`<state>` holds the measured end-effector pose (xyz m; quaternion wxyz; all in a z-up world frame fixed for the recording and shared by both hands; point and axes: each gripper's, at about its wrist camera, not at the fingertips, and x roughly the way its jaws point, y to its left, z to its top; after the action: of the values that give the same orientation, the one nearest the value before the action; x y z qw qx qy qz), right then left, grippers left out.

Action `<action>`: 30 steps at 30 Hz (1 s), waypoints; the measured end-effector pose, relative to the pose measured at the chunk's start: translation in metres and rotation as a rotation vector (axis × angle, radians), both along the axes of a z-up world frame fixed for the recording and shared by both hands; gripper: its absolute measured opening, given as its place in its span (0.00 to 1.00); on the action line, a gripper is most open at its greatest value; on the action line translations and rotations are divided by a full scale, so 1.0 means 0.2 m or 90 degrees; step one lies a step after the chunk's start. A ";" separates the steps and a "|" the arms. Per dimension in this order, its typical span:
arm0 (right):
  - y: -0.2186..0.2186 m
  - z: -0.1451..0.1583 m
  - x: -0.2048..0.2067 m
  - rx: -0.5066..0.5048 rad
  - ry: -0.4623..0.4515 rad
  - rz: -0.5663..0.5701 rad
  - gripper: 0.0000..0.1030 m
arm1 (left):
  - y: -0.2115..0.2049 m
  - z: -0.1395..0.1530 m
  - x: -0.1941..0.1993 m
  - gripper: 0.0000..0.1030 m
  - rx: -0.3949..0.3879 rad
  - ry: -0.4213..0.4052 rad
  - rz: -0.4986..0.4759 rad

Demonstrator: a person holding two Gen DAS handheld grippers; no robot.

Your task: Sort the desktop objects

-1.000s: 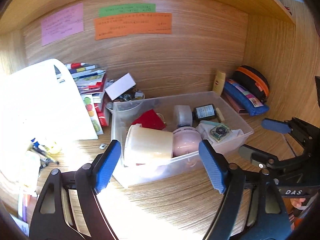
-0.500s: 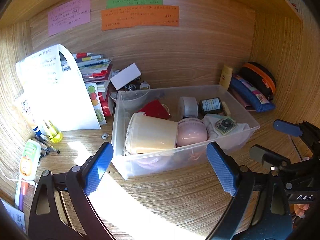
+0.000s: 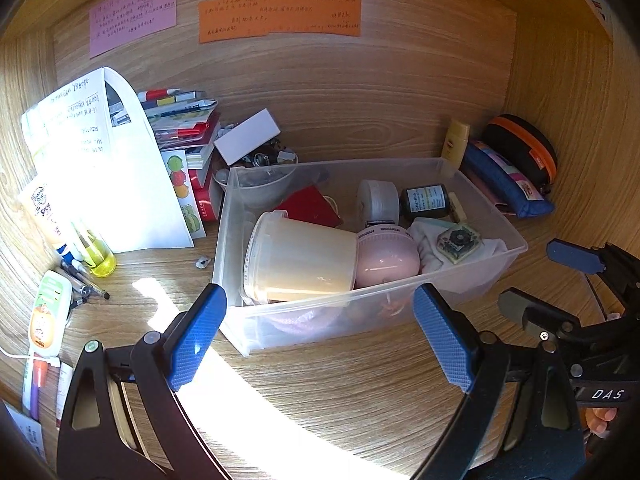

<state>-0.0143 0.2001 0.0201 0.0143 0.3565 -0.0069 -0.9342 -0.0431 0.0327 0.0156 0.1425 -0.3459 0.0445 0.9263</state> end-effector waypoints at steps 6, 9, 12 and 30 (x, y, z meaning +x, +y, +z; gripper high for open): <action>0.00 -0.01 0.00 -0.001 -0.005 0.000 0.87 | 0.00 0.00 0.00 0.93 0.002 0.000 0.001; 0.00 -0.01 0.00 -0.002 -0.003 -0.002 0.87 | 0.00 0.00 0.00 0.93 0.003 -0.002 0.001; -0.01 -0.01 0.00 -0.001 -0.004 -0.002 0.87 | 0.00 0.00 0.00 0.93 0.005 -0.005 0.000; 0.00 -0.01 0.00 -0.002 -0.009 -0.006 0.87 | 0.00 0.01 0.04 0.93 0.011 0.004 -0.014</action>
<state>-0.0144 0.1996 0.0191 0.0109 0.3627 -0.0102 -0.9318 -0.0358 0.0336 0.0181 0.1553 -0.3417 0.0410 0.9260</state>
